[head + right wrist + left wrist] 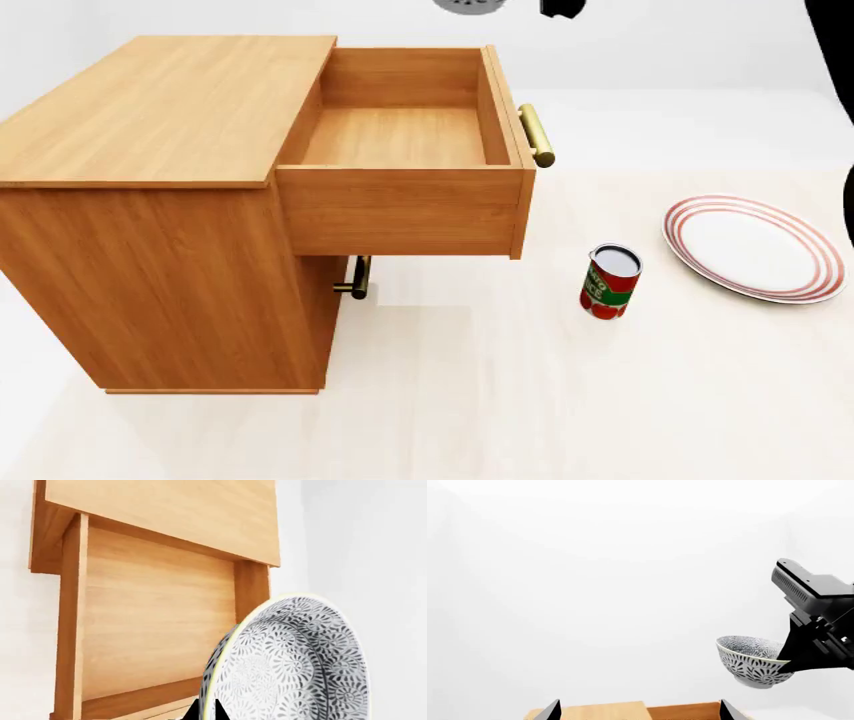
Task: Put the bowl in the top drawer of the cabinet.
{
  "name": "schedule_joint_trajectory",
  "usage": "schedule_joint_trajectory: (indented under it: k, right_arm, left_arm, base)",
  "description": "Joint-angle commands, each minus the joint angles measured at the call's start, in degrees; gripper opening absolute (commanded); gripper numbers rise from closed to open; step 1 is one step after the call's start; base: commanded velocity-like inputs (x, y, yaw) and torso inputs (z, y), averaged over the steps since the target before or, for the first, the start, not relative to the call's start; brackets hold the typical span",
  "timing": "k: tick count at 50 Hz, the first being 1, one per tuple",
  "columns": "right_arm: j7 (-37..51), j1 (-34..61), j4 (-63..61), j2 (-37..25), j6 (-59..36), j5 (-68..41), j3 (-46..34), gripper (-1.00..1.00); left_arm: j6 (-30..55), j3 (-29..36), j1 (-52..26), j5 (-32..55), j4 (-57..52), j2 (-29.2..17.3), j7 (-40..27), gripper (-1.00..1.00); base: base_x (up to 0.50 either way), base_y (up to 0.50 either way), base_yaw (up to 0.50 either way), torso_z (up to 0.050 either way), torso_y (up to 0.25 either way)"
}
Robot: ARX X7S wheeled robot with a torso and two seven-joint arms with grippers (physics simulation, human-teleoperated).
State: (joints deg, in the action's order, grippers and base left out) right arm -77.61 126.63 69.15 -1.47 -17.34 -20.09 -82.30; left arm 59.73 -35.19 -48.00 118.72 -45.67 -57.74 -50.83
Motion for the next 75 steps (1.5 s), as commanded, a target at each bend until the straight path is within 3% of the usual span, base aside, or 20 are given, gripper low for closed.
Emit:
schedule_joint_trajectory:
  k: [1,15,26,49,75]
  right_arm:
    - [0.0,0.1,-4.1,1.5,-0.7,-9.0,-3.9,-1.00]
    - [0.2,-0.5,-8.4,1.5,-4.8,-16.9,-4.6,-1.00]
    - [1.4,-0.7,-7.7,1.5,-4.6,-13.8,-4.7,-1.00]
    - [5.8,-1.0,-6.0,1.5,-1.6,-10.0,-4.6,-1.00]
    - [5.8,-0.8,-7.5,1.5,-1.1,-10.8,-4.8,-1.00]
  left_arm:
    - [-0.2,-2.7,1.6,2.1,-0.2,-1.4,-1.1,1.00]
    - [-0.8,-4.3,1.3,3.8,0.2,-3.7,-1.9,1.00]
    - [0.6,-9.3,1.5,4.7,-0.4,-3.1,-0.3,1.00]
    - [0.3,-8.6,0.7,4.2,-0.8,-4.3,0.3,1.00]
    - [1.1,-11.2,1.2,4.9,-0.2,-4.9,0.6,1.00]
  base:
    - [0.00,0.00,0.00,0.000,0.010]
    - [0.00,0.00,0.00,0.000,0.000]
    - [0.00,0.00,0.00,0.000,0.000]
    - [0.00,0.00,0.00,0.000,0.000]
    - [0.00,0.00,0.00,0.000,-0.128]
